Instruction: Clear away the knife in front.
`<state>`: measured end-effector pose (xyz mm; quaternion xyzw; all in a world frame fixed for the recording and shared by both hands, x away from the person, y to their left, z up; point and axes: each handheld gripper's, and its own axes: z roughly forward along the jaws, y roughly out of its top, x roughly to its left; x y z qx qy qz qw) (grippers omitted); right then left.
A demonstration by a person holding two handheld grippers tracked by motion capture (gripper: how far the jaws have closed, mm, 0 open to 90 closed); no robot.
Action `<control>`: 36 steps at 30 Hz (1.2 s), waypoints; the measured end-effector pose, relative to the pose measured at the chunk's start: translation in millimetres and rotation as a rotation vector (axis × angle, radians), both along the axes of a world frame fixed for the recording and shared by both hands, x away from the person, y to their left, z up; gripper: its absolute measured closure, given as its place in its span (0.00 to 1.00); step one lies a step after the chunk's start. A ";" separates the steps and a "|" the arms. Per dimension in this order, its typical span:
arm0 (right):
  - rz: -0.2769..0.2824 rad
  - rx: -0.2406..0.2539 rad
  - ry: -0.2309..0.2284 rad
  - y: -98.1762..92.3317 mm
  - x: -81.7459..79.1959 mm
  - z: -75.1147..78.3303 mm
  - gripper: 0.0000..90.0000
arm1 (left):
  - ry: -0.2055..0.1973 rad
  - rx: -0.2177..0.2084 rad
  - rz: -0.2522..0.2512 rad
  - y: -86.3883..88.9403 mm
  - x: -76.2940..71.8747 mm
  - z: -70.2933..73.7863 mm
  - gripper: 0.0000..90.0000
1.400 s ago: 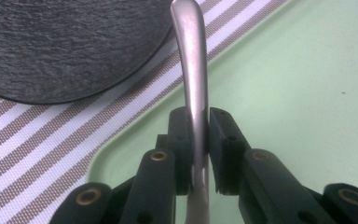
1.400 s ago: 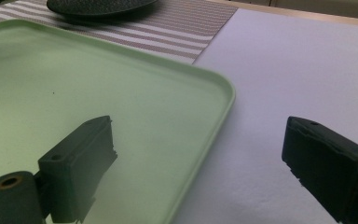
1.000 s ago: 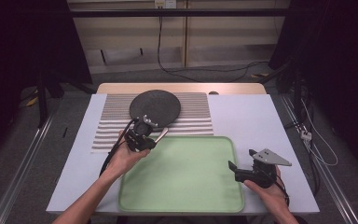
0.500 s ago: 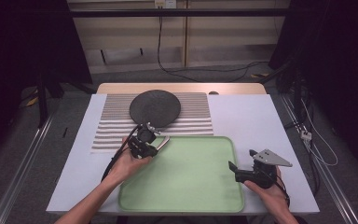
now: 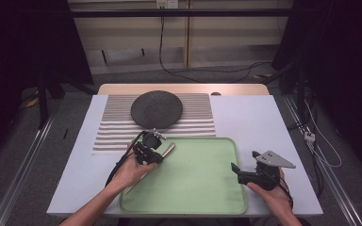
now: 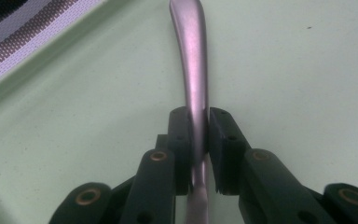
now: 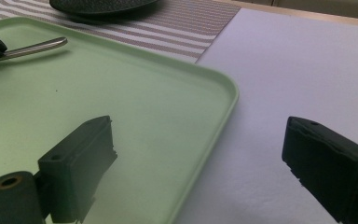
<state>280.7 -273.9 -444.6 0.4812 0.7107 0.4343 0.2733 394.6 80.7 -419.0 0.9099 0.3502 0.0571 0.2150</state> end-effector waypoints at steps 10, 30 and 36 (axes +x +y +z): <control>-0.006 -0.004 0.000 -0.3 0.8 -0.1 0.11 | 0.013 -0.011 0.027 5.4 -0.8 -3.7 0.88; 0.006 0.002 0.002 -1.1 0.3 -1.0 0.11 | -0.134 -0.193 0.013 23.5 -0.6 3.3 0.31; 0.011 0.006 0.006 0.3 2.0 -0.9 0.11 | -0.156 -0.222 -0.094 15.5 -13.2 6.5 0.39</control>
